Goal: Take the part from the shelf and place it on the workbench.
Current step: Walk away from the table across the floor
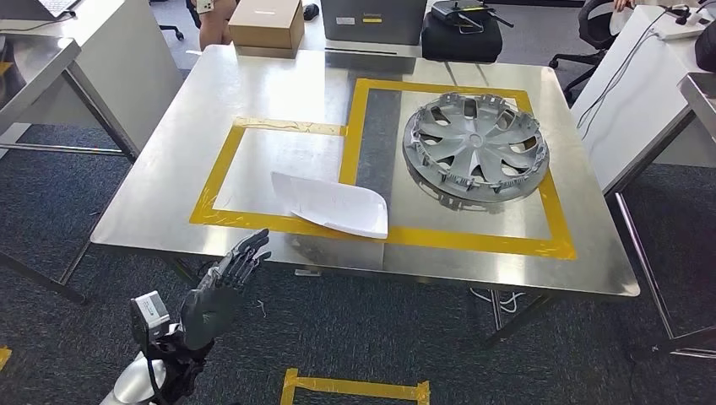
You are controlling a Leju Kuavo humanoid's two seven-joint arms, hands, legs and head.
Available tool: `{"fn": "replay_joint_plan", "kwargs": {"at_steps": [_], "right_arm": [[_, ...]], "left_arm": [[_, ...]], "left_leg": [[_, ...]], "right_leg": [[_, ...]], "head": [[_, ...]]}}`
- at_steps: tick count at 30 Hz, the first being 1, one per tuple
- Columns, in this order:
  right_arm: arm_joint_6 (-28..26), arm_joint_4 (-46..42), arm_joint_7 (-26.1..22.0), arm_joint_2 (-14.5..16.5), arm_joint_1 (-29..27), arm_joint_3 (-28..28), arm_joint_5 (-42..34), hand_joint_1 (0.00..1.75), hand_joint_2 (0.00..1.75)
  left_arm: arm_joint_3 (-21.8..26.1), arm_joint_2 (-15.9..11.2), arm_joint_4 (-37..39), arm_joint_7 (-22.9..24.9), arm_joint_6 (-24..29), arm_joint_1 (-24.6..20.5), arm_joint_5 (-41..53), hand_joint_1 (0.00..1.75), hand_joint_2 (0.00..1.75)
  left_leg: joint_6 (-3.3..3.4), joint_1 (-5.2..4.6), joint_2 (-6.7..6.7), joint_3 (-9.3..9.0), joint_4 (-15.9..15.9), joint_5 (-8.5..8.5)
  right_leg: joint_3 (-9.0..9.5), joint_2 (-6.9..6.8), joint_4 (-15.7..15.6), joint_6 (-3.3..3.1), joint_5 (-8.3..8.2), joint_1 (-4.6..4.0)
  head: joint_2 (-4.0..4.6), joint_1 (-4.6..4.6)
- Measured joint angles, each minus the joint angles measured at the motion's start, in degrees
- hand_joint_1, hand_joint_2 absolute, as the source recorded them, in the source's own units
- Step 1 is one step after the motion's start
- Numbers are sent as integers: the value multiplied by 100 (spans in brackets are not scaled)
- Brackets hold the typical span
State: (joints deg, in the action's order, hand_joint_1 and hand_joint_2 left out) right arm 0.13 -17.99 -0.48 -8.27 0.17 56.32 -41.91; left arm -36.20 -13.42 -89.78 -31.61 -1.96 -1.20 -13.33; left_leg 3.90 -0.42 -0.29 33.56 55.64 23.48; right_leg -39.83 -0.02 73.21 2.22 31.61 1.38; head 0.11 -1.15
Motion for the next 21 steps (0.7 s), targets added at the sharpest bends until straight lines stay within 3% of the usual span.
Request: {"fn": "replay_joint_plan", "kwargs": {"at_steps": [1, 2, 4, 5, 8, 9, 10, 12, 13, 14, 15, 16, 17, 19, 21], "right_arm": [[-3, 0, -14, -5, -10, 1, -25, 0, 0], [-9, 0, -25, -11, -16, 1, -48, 0, 0], [-17, -1, -34, -25, -22, 1, -84, 0, 0], [-21, -1, -37, -31, -27, 1, -100, 0, 0], [-27, -1, -42, -33, -54, 6, -175, 0, 0], [-30, -1, -43, -28, -56, 8, -199, 0, 0], [-32, -2, -43, -23, -57, 9, -220, 0, 0], [-39, -2, -44, -20, -63, 13, -265, 0, 0], [-46, -2, -44, -20, -72, 20, -300, 0, 0], [-58, -2, -44, -19, -79, 33, -340, 0, 0], [-71, -2, -44, -17, -84, 53, -380, 0, 0], [-83, -2, -46, -15, -88, 78, -416, 0, 0], [-93, -2, -49, -11, -89, 103, -445, 0, 0], [-102, -2, -58, -1, -85, 145, -492, 0, 0], [-104, -2, -65, 4, -73, 185, -546, 0, 0]], "left_arm": [[25, 12, 82, 27, 24, 18, 23, 0, 0], [53, 25, 166, 45, 53, 33, 44, 0, 0], [108, 46, 315, 66, 100, 53, 72, 0, 0], [132, 54, 377, 76, 110, 60, 71, 0, 0], [208, 84, 566, 148, 125, 105, -8, 0, 0], [234, 94, 634, 170, 130, 128, -38, 0, 0], [261, 97, 699, 181, 141, 148, -57, 0, 0], [305, 104, 828, 196, 200, 166, -64, 0, 0], [323, 110, 906, 208, 256, 168, -63, 0, 0], [334, 118, 994, 221, 321, 169, -59, 0, 0], [342, 124, 1094, 235, 391, 169, -56, 0, 0], [346, 129, 1199, 247, 468, 165, -55, 0, 0], [348, 133, 1301, 256, 540, 156, -66, 0, 0], [355, 143, 1514, 286, 684, 124, -117, 0, 0], [366, 160, 1757, 354, 845, 94, -169, 0, 0]], "left_leg": [[-15, 0, 0, 77, 19, -52], [-35, 0, 0, 151, 50, -96], [-93, -12, -1, 268, 116, -168], [-126, -15, 0, 299, 142, -201], [-230, 8, 10, 344, 162, -271], [-269, 23, 16, 381, 221, -174], [-310, 40, 22, 444, 379, 31], [-388, 81, 27, 619, 1013, 636], [-419, 100, 27, 690, 1391, 861], [-440, 115, 27, 712, 1679, 955], [-450, 128, 27, 636, 1782, 912], [-448, 138, 27, 448, 1666, 781], [-435, 145, 29, 161, 1347, 638], [-379, 136, 39, -485, 477, 593], [-301, 89, 49, -763, 33, 683]], "right_leg": [[227, -1, -206, 62, -94, 2], [545, -1, -606, 104, -181, 4], [1091, 4, -1401, 72, -207, -19], [1208, 9, -1615, 25, -179, -34], [1147, 7, -1679, -120, -243, -40], [1104, -2, -1686, -176, -296, -26], [1046, -10, -1694, -225, -358, -8], [917, -19, -1689, -273, -486, -3], [844, -22, -1685, -271, -552, -4], [770, -23, -1679, -263, -617, -4], [688, -24, -1676, -249, -679, -4], [613, -21, -1674, -230, -739, -2], [553, -18, -1673, -208, -795, -1], [478, -12, -1673, -145, -896, -10], [463, -12, -1688, -62, -995, -10]], "head": [[0, -1], [0, 0], [0, -7], [0, -11], [0, -14], [0, -14], [0, -18], [0, -35], [0, -40], [0, -40], [0, -42], [0, -41], [0, -42], [0, -37], [0, -31]]}}
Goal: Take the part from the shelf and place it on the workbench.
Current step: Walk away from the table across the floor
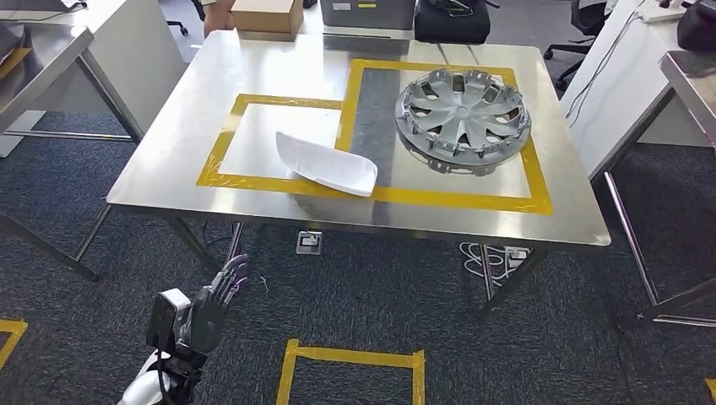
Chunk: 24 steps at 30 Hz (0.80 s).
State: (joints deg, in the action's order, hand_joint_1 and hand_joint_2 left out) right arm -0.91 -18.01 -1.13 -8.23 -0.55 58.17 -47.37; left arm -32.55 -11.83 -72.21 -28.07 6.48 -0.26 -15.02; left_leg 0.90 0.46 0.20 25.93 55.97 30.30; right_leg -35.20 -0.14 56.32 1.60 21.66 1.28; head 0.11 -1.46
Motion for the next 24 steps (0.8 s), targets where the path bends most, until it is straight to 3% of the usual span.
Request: {"fn": "replay_joint_plan", "kwargs": {"at_steps": [2, 3, 5, 7, 8, 9, 10, 11, 12, 14, 15, 17, 18, 19, 22, 23, 24], "right_arm": [[4, 1, -8, -1, -1, 51, -76, 0, 0], [5, 2, -14, -3, -8, 77, -117, 0, 0], [7, 3, -30, -4, -18, 124, -193, 0, 0], [3, 3, -40, -12, -16, 174, -271, 0, 0], [1, 4, -43, -20, -13, 198, -311, 0, 0], [-3, 5, -44, -28, -11, 222, -350, 0, 0], [-7, 6, -44, -36, -9, 241, -382, 0, 0], [-10, 7, -44, -43, -4, 256, -408, 0, 0], [-16, 7, -44, -51, 6, 272, -429, 0, 0], [-29, 10, -41, -62, 36, 305, -465, 0, 0], [-37, 12, -39, -66, 50, 325, -481, 0, 0], [-48, 18, -33, -60, 64, 366, -512, 0, 0], [-52, 21, -29, -55, 74, 382, -523, 0, 0], [-55, 25, -26, -49, 85, 392, -531, 0, 0], [-73, 32, -25, -34, 114, 418, -543, 0, 0], [-80, 34, -25, -29, 121, 432, -545, 0, 0], [-86, 37, -25, -25, 129, 448, -547, 0, 0]], "left_arm": [[8, 26, 291, 112, 202, -29, -39, 0, 0], [9, 50, 456, 176, 308, -58, -53, 0, 0], [7, 110, 818, 290, 501, -119, -66, 0, 0], [4, 170, 1234, 383, 678, -162, -47, 0, 0], [1, 198, 1434, 426, 742, -173, -33, 0, 0], [-3, 228, 1644, 483, 790, -186, -26, 0, 0], [-8, 258, 1834, 548, 810, -200, -32, 0, 0], [-13, 285, 2007, 618, 820, -217, -48, 0, 0], [-17, 319, 2183, 693, 827, -243, -67, 0, 0], [-21, 378, 2511, 829, 835, -310, -101, 0, 0], [-23, 403, 2680, 909, 833, -349, -115, 0, 0], [-34, 433, 3048, 1087, 780, -417, -137, 0, 0], [-43, 443, 3237, 1171, 738, -444, -145, 0, 0], [-51, 448, 3424, 1244, 696, -462, -156, 0, 0], [-75, 449, 3919, 1440, 623, -525, -179, 0, 0], [-84, 451, 4072, 1511, 606, -547, -185, 0, 0], [-92, 456, 4208, 1569, 592, -560, -194, 0, 0]], "left_leg": [[100, -28, -10, 66, -49, -94], [152, -26, -20, 127, -79, -167], [239, -12, -38, 285, -133, -348], [275, -41, -52, 470, -129, -503], [280, -59, -60, 559, -123, -578], [280, -74, -66, 653, -114, -655], [275, -87, -70, 742, -103, -726], [264, -95, -71, 835, -87, -791], [248, -101, -71, 920, -60, -848], [198, -114, -76, 1041, -5, -948], [167, -111, -80, 1072, 10, -998], [92, -89, -81, 1100, 9, -1088], [53, -75, -72, 1134, 40, -1047], [11, -59, -61, 1187, 144, -890], [-99, -10, -41, 1431, 1062, -18], [-124, 3, -40, 1477, 1414, 133], [-138, 15, -41, 1456, 1634, 134]], "right_leg": [[-17, 1, -34, 81, -91, 16], [-60, 3, -2, 87, -43, 20], [-211, 7, 356, 7, 357, 18], [-397, 9, 1096, -65, 893, 10], [-434, 10, 1431, -45, 1020, 9], [-399, 9, 1634, 4, 1025, 8], [-261, 9, 1628, 64, 930, 7], [-26, 9, 1405, 107, 806, 2], [295, 9, 996, 107, 749, -9], [852, 9, 156, 32, 826, -48], [983, 9, -80, -13, 889, -71], [946, 6, -138, -88, 848, -80], [903, 2, -139, -133, 795, -67], [842, -2, -143, -186, 726, -50], [614, -9, -140, -251, 504, -38], [530, -10, -132, -244, 430, -40], [445, -11, -119, -233, 361, -41]], "head": [[0, 0], [0, -2], [0, 15], [0, 27], [0, 27], [0, 26], [0, 27], [0, 26], [0, 26], [0, 19], [0, 19], [0, 21], [0, 24], [0, 16], [0, -6], [0, -6], [0, -8]]}}
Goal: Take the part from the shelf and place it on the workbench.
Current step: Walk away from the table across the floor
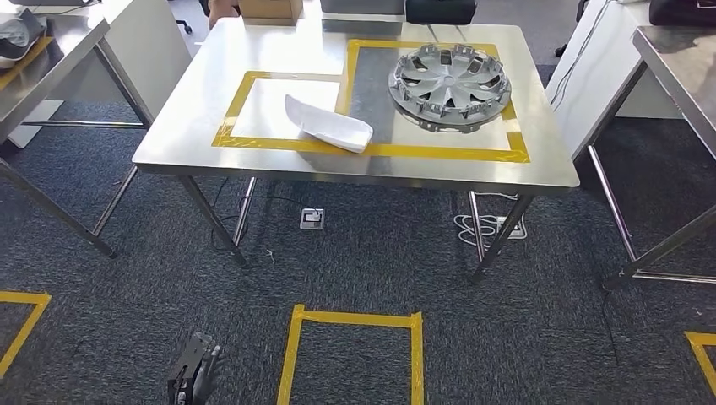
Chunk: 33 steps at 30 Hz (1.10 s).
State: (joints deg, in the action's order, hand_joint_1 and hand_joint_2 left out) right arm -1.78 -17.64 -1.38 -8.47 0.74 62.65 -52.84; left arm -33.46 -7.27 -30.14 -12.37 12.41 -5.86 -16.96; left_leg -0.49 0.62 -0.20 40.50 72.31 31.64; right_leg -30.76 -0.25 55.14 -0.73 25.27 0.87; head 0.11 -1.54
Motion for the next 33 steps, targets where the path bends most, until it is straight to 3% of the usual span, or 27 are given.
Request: {"fn": "replay_joint_plan", "kwargs": {"at_steps": [1, 3, 5, 7, 9, 10, 11, 13, 14, 15, 16, 17, 19, 21, 22, 24, 25, 26, 28, 29, 30, 31, 32, 33], "right_arm": [[-5, 2, 0, 5, 8, 15, -1, 0, 0], [-8, 5, 1, 16, 22, 35, -1, 0, 0], [-9, 8, 2, 28, 40, 44, -2, 0, 0], [-11, 10, 2, 37, 68, 52, -3, 0, 0], [-14, 17, 2, 40, 72, 65, -3, 0, 0], [-14, 22, 4, 43, 68, 72, -4, 0, 0], [-15, 28, 5, 44, 62, 79, -5, 0, 0], [-18, 37, 9, 44, 69, 87, -8, 0, 0], [-20, 41, 10, 43, 72, 89, -11, 0, 0], [-21, 46, 14, 40, 75, 90, -15, 0, 0], [-23, 51, 20, 39, 75, 91, -20, 0, 0], [-24, 56, 31, 38, 76, 93, -26, 0, 0], [-24, 62, 59, 34, 91, 97, -34, 0, 0], [-23, 66, 86, 31, 117, 109, -36, 0, 0], [-22, 67, 104, 29, 128, 122, -36, 0, 0], [-16, 70, 157, 32, 135, 161, -36, 0, 0], [-11, 72, 198, 34, 142, 180, -35, 0, 0], [-8, 73, 243, 36, 148, 196, -34, 0, 0], [-4, 75, 349, 34, 162, 217, -34, 0, 0], [-5, 77, 395, 32, 164, 225, -35, 0, 0], [-6, 79, 436, 31, 166, 232, -36, 0, 0], [-8, 83, 466, 31, 167, 237, -36, 0, 0], [-9, 85, 481, 30, 168, 241, -36, 0, 0], [-11, 87, 491, 30, 169, 246, -36, 0, 0]], "left_arm": [[-6, 3, 124, 43, -12, -6, -8, 0, 0], [-12, 6, 299, 80, -18, -23, -20, 0, 0], [-15, 8, 411, 88, -20, -62, -22, 0, 0], [-22, 10, 506, 92, -21, -92, -23, 0, 0], [-32, 15, 577, 100, -21, -111, -31, 0, 0], [-36, 22, 599, 104, -21, -122, -34, 0, 0], [-40, 32, 616, 109, -20, -133, -37, 0, 0], [-51, 50, 659, 181, -4, -144, -32, 0, 0], [-63, 58, 692, 250, 18, -142, -27, 0, 0], [-76, 70, 736, 334, 50, -137, -23, 0, 0], [-87, 85, 783, 418, 86, -127, -19, 0, 0], [-97, 106, 832, 501, 122, -113, -20, 0, 0], [-128, 144, 924, 681, 163, -83, -20, 0, 0], [-188, 167, 1008, 903, 135, -60, -19, 0, 0], [-220, 176, 1047, 1026, 98, -49, -19, 0, 0], [-274, 189, 1131, 1286, -3, -16, -40, 0, 0], [-301, 193, 1174, 1432, -55, 7, -62, 0, 0], [-323, 196, 1215, 1562, -99, 31, -87, 0, 0], [-358, 202, 1280, 1753, -170, 56, -138, 0, 0], [-369, 208, 1304, 1800, -193, 59, -154, 0, 0], [-380, 214, 1328, 1833, -213, 60, -168, 0, 0], [-391, 222, 1350, 1854, -222, 62, -174, 0, 0], [-403, 228, 1367, 1872, -227, 64, -178, 0, 0], [-412, 232, 1381, 1886, -228, 63, -186, 0, 0]], "left_leg": [[-3, 10, 0, -114, 37, -105], [32, 14, 4, -651, -524, -352], [104, -11, 18, -1221, -1343, -302], [183, -57, 29, -1375, -1670, -213], [278, -72, 14, -1291, -1710, -336], [331, -66, 5, -1237, -1741, -423], [375, -56, -4, -1163, -1774, -524], [415, -55, -11, -972, -1786, -700], [411, -61, -14, -878, -1780, -777], [406, -65, -19, -785, -1773, -854], [395, -66, -22, -693, -1765, -929], [379, -65, -24, -598, -1751, -1000], [332, -67, -23, -415, -1691, -1121], [268, -76, -25, -308, -1629, -1218], [231, -76, -28, -284, -1621, -1267], [163, -50, -27, -258, -1634, -1353], [127, -32, -19, -218, -1578, -1249], [90, -17, -12, -162, -1424, -1030], [17, 7, -3, -7, -775, -346], [-10, 13, -3, 51, -375, -101], [-25, 16, -3, 67, -49, 6], [-29, 17, -3, 8, 124, -21], [-21, 17, -3, -167, 61, -148], [-1, 17, 0, -444, -216, -285]], "right_leg": [[-92, 1, 21, 16, -64, 0], [-267, 4, 72, 58, -170, -1], [-368, -4, 94, 122, -268, -13], [-397, -14, 79, 192, -369, -12], [-431, -10, 70, 251, -431, -5], [-486, -4, 146, 242, -342, -3], [-569, 1, 325, 212, -152, -3], [-784, 8, 1021, 129, 421, 4], [-851, 8, 1399, 131, 619, 6], [-857, 9, 1677, 168, 697, 8], [-763, 9, 1767, 234, 649, 12], [-567, 9, 1641, 305, 533, 18], [70, 10, 862, 378, 401, 27], [513, 23, 169, 311, 508, 10], [571, 29, 28, 260, 569, -11], [478, 26, 18, 162, 505, -10], [421, 17, 23, 105, 440, -1], [350, 9, 19, 55, 365, 13], [196, -2, 25, 3, 211, 17], [119, -5, 31, 4, 139, 14], [37, -7, 41, 12, 69, 11], [-50, -10, 56, 25, 6, 10], [-141, -10, 75, 39, -52, 9], [-222, -9, 93, 56, -104, 9]], "head": [[0, 0], [0, -2], [0, 6], [0, 8], [0, 4], [0, 14], [0, 23], [0, 38], [0, 38], [0, 38], [0, 39], [0, 38], [0, 39], [0, 27], [0, 23], [0, 30], [0, 28], [0, 23], [0, 8], [0, 5], [0, 5], [0, 4], [0, 4], [0, 3]]}}
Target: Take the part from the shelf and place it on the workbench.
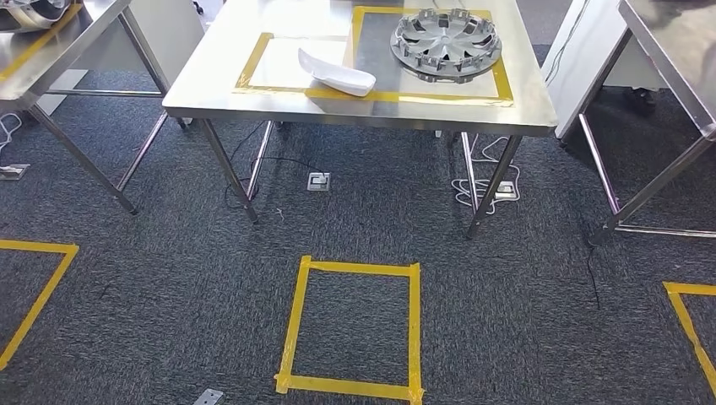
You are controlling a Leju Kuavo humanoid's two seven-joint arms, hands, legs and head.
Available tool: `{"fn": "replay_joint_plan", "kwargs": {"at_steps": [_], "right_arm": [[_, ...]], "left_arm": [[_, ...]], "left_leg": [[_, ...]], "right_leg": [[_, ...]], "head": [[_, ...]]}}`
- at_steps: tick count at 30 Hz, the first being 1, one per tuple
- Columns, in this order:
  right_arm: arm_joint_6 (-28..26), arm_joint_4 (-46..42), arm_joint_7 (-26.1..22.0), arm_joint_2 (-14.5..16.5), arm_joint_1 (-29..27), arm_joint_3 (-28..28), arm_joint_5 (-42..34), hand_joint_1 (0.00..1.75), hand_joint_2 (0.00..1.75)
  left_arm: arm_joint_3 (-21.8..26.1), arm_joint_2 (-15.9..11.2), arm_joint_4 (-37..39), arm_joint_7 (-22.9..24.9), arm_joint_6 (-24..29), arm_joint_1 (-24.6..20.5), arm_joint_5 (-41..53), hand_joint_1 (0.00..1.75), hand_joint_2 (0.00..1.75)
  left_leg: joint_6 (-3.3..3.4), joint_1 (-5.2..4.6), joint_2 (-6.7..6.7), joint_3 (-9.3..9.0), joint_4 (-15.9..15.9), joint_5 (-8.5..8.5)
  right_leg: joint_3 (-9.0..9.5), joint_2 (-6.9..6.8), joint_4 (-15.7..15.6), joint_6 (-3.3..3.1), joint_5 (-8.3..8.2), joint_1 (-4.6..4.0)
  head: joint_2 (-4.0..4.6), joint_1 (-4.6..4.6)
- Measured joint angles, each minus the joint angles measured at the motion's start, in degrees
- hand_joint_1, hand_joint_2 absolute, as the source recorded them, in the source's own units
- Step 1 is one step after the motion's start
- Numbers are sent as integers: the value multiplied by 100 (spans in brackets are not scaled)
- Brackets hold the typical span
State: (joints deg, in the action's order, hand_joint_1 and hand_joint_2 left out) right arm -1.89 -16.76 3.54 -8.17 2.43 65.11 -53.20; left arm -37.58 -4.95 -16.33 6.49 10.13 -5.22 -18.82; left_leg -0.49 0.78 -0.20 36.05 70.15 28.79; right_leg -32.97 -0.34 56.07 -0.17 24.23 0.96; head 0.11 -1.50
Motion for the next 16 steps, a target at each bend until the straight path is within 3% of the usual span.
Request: {"fn": "replay_joint_plan", "kwargs": {"at_steps": [1, 2, 3, 5, 7, 9, 11, 12, 13, 14, 16], "right_arm": [[-1, 2, 7, 1, 2, 7, 0, 0, 0], [-2, 2, 17, 1, 5, 13, 0, 0, 44], [-2, 3, 30, 0, 9, 19, -1, 0, 87], [-3, 5, 64, -7, 18, 31, -5, 0, 175], [-4, 10, 90, -20, 15, 50, -11, 0, 175], [-3, 16, 107, -29, 5, 72, -14, 0, 175], [5, 22, 117, -37, 5, 87, -14, 0, 175], [15, 27, 121, -43, 6, 92, -13, 0, 175], [27, 34, 126, -48, 6, 97, -12, 0, 175], [36, 43, 131, -51, 7, 102, -11, 0, 175], [46, 54, 138, -54, 12, 109, -11, 0, 175]], "left_arm": [[-7, 1, 10, 18, -4, -6, -11, 0, 0], [-10, 0, 19, 44, -15, -15, -24, 0, 0], [-12, 1, 27, 76, -36, -20, -36, 0, 0], [-16, 3, 48, 144, -91, -22, -51, 0, 0], [-29, 10, 70, 203, -159, -19, -64, 0, 0], [-53, 19, 80, 246, -262, -18, -93, 0, 87], [-70, 23, 84, 243, -369, -11, -144, 0, 175], [-74, 26, 86, 228, -399, -4, -169, 0, 175], [-77, 30, 90, 214, -412, 1, -191, 0, 175], [-82, 34, 94, 208, -407, 4, -202, 0, 175], [-92, 40, 101, 217, -385, 7, -208, 0, 175]], "left_leg": [[33, -5, 8, -340, -430, -42], [72, -17, 16, -669, -894, -16], [114, -36, 25, -887, -1222, 41], [195, -80, 31, -1009, -1485, 93], [290, -72, 21, -928, -1531, -11], [380, -55, 8, -807, -1586, -146], [413, -73, 3, -654, -1581, -270], [411, -80, 1, -582, -1576, -328], [407, -86, -1, -515, -1568, -383], [398, -89, -3, -454, -1560, -431], [378, -91, -4, -372, -1541, -494]], "right_leg": [[-62, 1, 15, 22, -48, -2], [-106, 1, 24, 51, -98, -9], [-123, -2, 19, 87, -148, -13], [-136, -7, -8, 164, -251, -12], [-186, -3, 20, 203, -253, -6], [-352, 6, 377, 148, 92, -5], [-580, 12, 1112, 90, 587, -2], [-650, 12, 1453, 109, 705, -1], [-650, 13, 1672, 157, 712, 0], [-558, 13, 1690, 219, 620, 1], [-249, 13, 1363, 304, 414, 2]], "head": [[0, -1], [0, 3], [0, 8], [0, 10], [0, 7], [0, 22], [0, 32], [0, 31], [0, 31], [0, 32], [0, 32]]}}
